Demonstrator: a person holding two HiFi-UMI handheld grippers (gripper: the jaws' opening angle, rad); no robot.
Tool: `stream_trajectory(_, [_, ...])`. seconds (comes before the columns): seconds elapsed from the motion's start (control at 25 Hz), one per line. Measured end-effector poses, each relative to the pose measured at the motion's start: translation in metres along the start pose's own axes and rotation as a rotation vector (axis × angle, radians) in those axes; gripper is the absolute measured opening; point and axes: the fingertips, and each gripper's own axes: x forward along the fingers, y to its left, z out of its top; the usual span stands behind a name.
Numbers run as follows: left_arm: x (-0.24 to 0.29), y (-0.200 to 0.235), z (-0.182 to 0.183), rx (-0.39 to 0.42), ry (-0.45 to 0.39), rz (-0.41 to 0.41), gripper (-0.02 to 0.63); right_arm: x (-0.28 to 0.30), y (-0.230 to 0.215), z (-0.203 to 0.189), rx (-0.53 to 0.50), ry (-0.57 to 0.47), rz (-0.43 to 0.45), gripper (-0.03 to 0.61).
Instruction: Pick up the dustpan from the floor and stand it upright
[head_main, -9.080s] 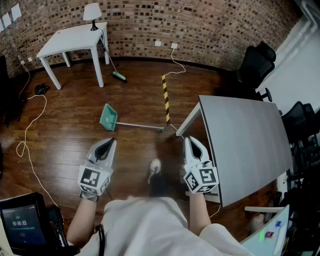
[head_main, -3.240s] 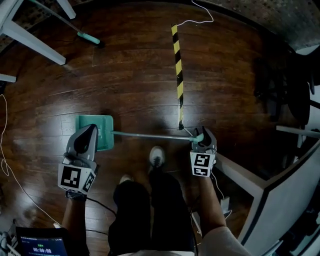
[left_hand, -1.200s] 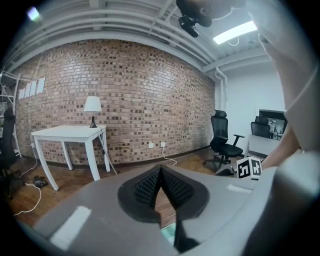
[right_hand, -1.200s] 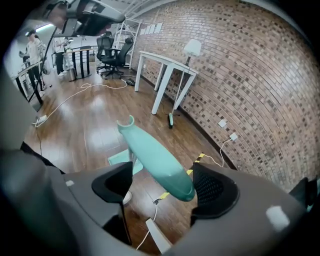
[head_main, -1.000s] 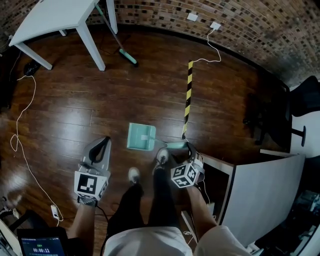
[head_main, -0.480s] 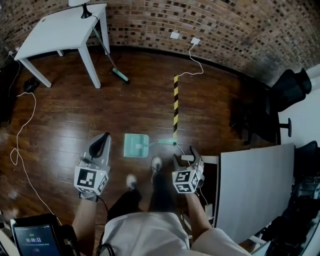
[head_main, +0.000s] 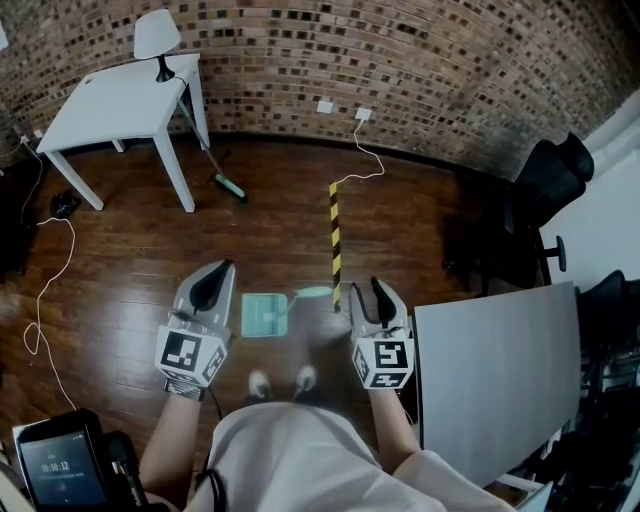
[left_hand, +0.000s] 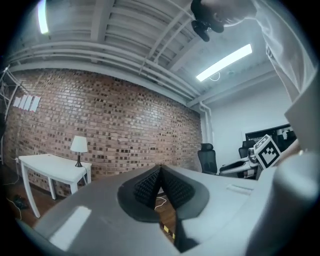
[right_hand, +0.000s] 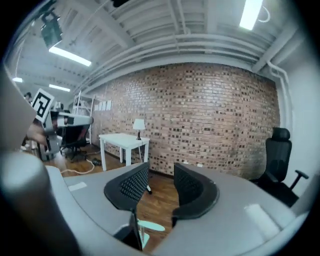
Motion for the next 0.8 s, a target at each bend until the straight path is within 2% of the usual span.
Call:
stream_trajectory(0.16, [0.001, -0.025, 0.011, 0.017, -0.011, -0.026, 0.0, -0.013, -0.004, 0.024, 0.075, -0.091, 0.099, 0.119])
stream_trajectory(0.24, [-0.001, -0.034, 0.013, -0.027, -0.015, -0.028, 0.0, -0.025, -0.003, 0.037, 0.086, -0.151, 0.152, 0.061])
stream_trajectory(0.32, [-0.004, -0.039, 0.013, -0.063, -0.021, -0.017, 0.0, -0.034, -0.004, 0.045, 0.085, -0.185, 0.175, 0.032])
stream_trajectory(0.52, [-0.007, -0.054, 0.008, -0.051, -0.003, -0.015, 0.0, -0.047, -0.008, 0.044, 0.068, -0.179, 0.195, 0.014])
stream_trajectory(0.8, [-0.013, -0.06, 0.01, -0.025, 0.009, -0.022, 0.0, -0.049, -0.016, 0.037, 0.158, -0.153, 0.211, 0.012])
